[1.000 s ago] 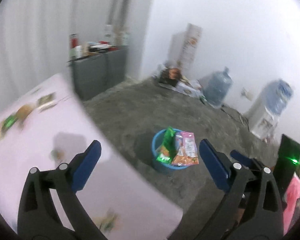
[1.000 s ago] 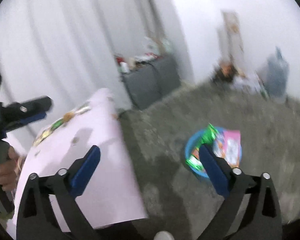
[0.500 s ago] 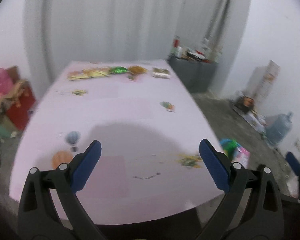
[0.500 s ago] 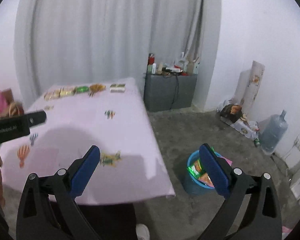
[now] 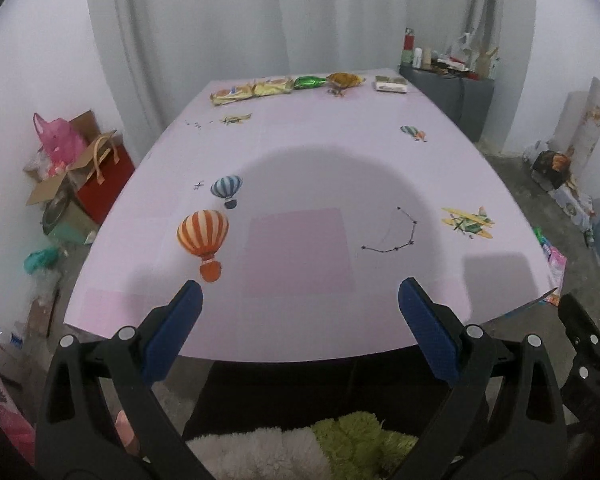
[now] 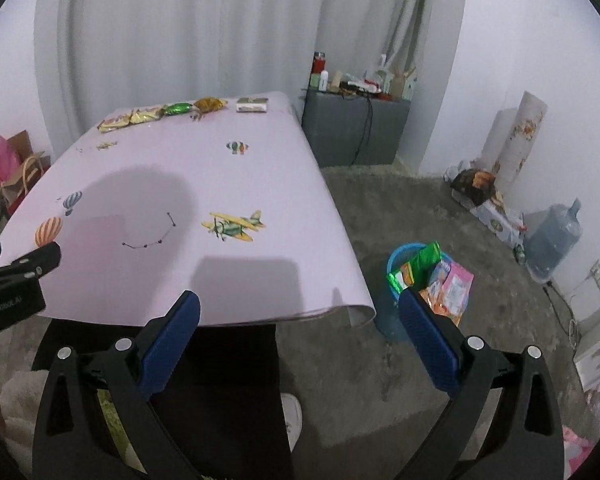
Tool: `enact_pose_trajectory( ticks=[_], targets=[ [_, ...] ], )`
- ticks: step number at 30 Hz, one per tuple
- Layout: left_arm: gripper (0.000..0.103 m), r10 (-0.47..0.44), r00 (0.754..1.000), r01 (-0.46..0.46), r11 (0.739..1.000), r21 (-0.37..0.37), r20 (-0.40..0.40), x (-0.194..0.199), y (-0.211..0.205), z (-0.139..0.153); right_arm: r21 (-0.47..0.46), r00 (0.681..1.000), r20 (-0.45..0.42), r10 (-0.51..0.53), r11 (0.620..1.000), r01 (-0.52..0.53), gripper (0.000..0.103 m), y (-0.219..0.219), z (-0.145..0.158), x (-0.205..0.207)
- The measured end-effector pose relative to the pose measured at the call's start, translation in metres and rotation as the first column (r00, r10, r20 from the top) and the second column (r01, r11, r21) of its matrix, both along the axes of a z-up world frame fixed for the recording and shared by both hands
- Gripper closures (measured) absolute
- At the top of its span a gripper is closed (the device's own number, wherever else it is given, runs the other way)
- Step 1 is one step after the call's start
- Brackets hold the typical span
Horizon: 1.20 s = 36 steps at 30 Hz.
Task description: Collect trash
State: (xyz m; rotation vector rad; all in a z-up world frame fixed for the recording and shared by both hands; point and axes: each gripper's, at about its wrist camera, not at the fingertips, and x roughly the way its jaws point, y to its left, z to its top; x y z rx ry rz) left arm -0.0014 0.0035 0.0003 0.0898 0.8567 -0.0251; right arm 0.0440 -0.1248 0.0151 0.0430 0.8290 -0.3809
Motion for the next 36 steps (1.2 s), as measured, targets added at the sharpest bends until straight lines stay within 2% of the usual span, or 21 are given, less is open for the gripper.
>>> enact_pose_trajectory(
  ticks=[5, 12, 22, 36],
  targets=[
    [0.009, 0.007, 1.000, -0.008, 1.000, 0.014, 0.015, 0.001, -0.008, 0.004, 0.021, 0.999, -0.025, -0.030, 0.999, 0.031, 0.006, -0.011, -0.007, -0.004],
    [0.009, -0.026, 1.000, 0.027, 0.999, 0.047, -0.014, 0.004, -0.022, 0.000, 0.031, 0.995, -0.049, -0.086, 0.996, 0.087, 0.006, -0.020, -0.011, -0.009],
    [0.009, -0.034, 0.999, 0.036, 0.996, 0.076, -0.028, 0.005, -0.028, -0.002, 0.028, 0.995, -0.063, -0.072, 0.997, 0.074, 0.006, -0.015, -0.015, -0.010],
    [0.009, 0.011, 1.000, -0.010, 0.996, 0.085, -0.014, 0.004, -0.018, 0.002, 0.022, 0.996, -0.053, -0.066, 0.997, 0.068, 0.006, -0.014, -0.012, -0.013]
  ],
)
